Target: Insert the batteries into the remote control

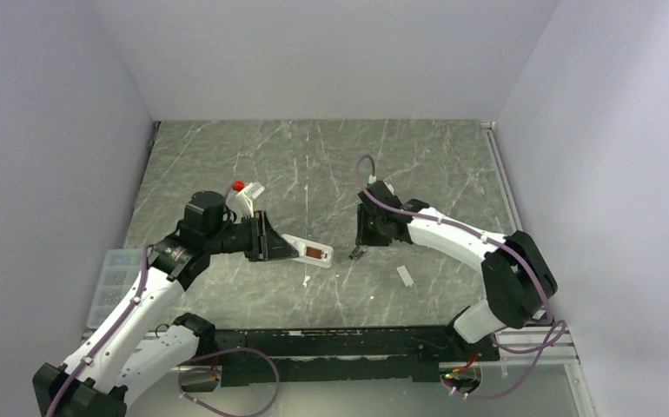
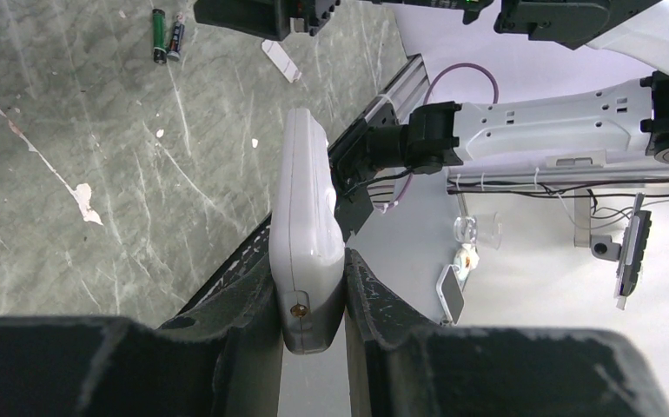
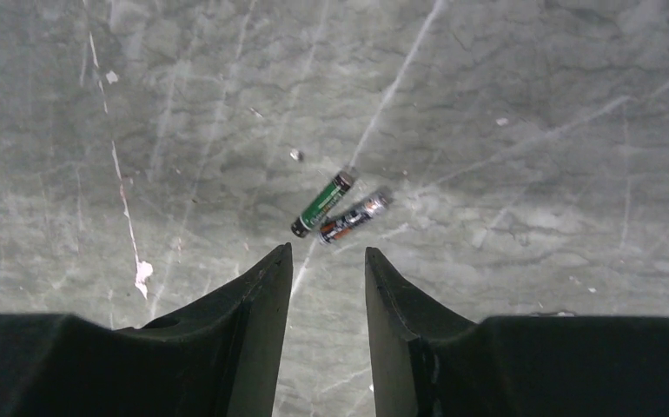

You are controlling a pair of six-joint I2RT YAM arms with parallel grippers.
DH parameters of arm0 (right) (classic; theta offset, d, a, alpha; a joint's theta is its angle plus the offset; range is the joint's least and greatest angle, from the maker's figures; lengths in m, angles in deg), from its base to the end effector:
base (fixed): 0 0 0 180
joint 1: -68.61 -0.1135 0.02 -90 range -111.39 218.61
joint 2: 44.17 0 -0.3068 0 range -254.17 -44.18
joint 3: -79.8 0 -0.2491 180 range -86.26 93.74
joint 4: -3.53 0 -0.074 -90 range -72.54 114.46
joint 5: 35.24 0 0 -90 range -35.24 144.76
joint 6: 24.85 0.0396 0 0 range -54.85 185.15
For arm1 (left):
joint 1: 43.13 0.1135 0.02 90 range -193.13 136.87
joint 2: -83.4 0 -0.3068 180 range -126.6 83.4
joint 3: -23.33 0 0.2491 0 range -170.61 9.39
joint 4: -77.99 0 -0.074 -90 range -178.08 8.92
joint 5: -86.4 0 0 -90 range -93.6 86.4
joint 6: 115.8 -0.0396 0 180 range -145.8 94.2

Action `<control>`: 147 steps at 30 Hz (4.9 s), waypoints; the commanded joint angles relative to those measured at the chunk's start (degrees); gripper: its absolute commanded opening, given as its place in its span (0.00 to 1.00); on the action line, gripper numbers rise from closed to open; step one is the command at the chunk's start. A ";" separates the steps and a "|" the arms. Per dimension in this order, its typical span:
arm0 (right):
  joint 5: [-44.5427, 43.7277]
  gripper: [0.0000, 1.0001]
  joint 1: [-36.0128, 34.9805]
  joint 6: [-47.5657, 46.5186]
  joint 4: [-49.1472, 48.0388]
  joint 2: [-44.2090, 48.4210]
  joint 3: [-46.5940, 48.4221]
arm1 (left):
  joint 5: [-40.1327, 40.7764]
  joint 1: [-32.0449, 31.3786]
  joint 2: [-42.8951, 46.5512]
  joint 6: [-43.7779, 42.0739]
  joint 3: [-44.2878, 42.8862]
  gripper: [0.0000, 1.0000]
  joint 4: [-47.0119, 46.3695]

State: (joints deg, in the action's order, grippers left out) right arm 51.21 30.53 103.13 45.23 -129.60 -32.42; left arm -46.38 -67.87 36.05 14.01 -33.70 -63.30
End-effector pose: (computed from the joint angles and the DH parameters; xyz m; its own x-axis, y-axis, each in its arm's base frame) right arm 0.2304 0.1774 0.2461 -0.8973 0.0772 -0.4346 -0.0489 0.9611 0.2717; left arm 0.1230 -0.0863 0.3310 -0.8805 -0.1117 -0.4606 0.3681 0.4512 -0.8130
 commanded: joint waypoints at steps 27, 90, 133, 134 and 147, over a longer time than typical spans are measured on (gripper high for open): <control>-8.35 0.38 -1.90 24.88 -1.17 -1.07 -2.92 | -5.41 -0.14 2.66 -2.67 -1.21 0.00 -0.77; -10.71 0.00 -1.46 18.21 -0.34 -6.35 -2.23 | -5.85 -0.14 3.64 -4.69 -2.70 0.00 2.82; 24.01 0.00 -1.82 -20.23 -22.36 49.10 -13.89 | -14.36 -0.14 -3.31 1.35 -1.38 0.00 -4.09; 25.74 0.00 -1.86 -20.06 -23.23 48.70 -13.44 | -14.74 -0.10 -3.23 1.55 -1.43 0.00 -4.17; 25.02 0.00 -18.09 -27.09 -32.51 41.59 -8.05 | -19.15 -0.14 -1.45 1.19 -1.27 0.00 -3.73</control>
State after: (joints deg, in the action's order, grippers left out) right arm 78.99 18.75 81.95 17.27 -85.43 -45.34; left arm -62.27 -67.87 33.34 15.41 -33.70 -65.10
